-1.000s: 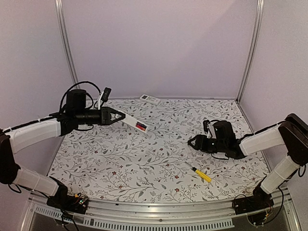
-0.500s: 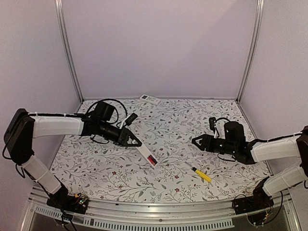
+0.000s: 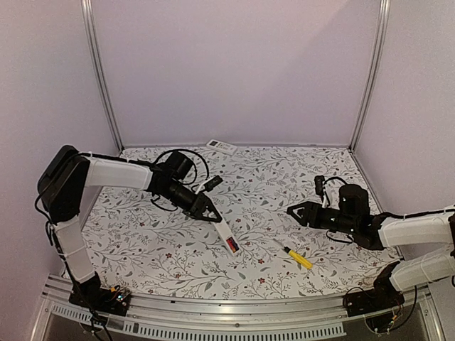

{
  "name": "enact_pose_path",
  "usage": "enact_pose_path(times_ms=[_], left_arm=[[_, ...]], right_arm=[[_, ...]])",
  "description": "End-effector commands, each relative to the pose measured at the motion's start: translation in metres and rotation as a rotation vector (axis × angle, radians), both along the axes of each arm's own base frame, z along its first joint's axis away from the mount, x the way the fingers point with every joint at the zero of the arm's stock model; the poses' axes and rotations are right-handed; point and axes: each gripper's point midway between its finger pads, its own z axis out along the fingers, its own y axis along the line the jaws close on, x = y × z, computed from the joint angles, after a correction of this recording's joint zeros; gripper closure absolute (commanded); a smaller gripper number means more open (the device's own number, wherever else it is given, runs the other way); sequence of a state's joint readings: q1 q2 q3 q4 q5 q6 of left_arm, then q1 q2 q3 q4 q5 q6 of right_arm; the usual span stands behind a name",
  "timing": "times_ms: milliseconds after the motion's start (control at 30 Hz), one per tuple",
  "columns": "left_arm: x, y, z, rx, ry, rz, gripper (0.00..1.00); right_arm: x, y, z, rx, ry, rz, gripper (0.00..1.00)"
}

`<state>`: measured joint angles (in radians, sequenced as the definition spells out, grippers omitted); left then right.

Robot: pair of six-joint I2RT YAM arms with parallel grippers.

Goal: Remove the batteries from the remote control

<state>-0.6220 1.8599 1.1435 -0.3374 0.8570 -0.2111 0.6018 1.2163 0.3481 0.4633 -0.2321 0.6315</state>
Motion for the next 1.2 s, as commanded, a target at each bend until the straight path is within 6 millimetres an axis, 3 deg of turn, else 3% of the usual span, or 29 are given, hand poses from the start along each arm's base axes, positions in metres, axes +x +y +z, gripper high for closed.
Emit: enact_pose_path(times_ms=[0,200,600,867,967,1033,1167], left_arm=[[0.002,-0.007,-0.002,0.020,-0.041,-0.029,0.75],[0.009,-0.004,-0.012,0.103,-0.115,-0.002,0.68],[0.021,0.004,-0.016,0.189,-0.218,0.053,0.39],[0.033,0.015,-0.004,0.245,-0.322,0.123,0.16],[0.045,0.022,0.013,0.262,-0.397,0.185,0.13],[0.056,0.031,0.034,0.257,-0.470,0.251,0.10],[0.074,0.055,0.108,0.114,-0.573,0.395,0.04]], right_arm=[[-0.004,0.006,0.002,0.013,-0.006,0.027,0.40],[-0.004,0.011,-0.004,0.005,0.006,0.041,0.40],[-0.004,0.019,-0.007,-0.010,0.024,0.059,0.39],[-0.020,0.001,-0.022,-0.095,0.101,0.012,0.37],[-0.026,-0.010,-0.025,-0.125,0.144,-0.029,0.37],[-0.029,-0.016,-0.021,-0.133,0.171,-0.056,0.37],[-0.044,-0.021,-0.019,-0.142,0.238,-0.058,0.36]])
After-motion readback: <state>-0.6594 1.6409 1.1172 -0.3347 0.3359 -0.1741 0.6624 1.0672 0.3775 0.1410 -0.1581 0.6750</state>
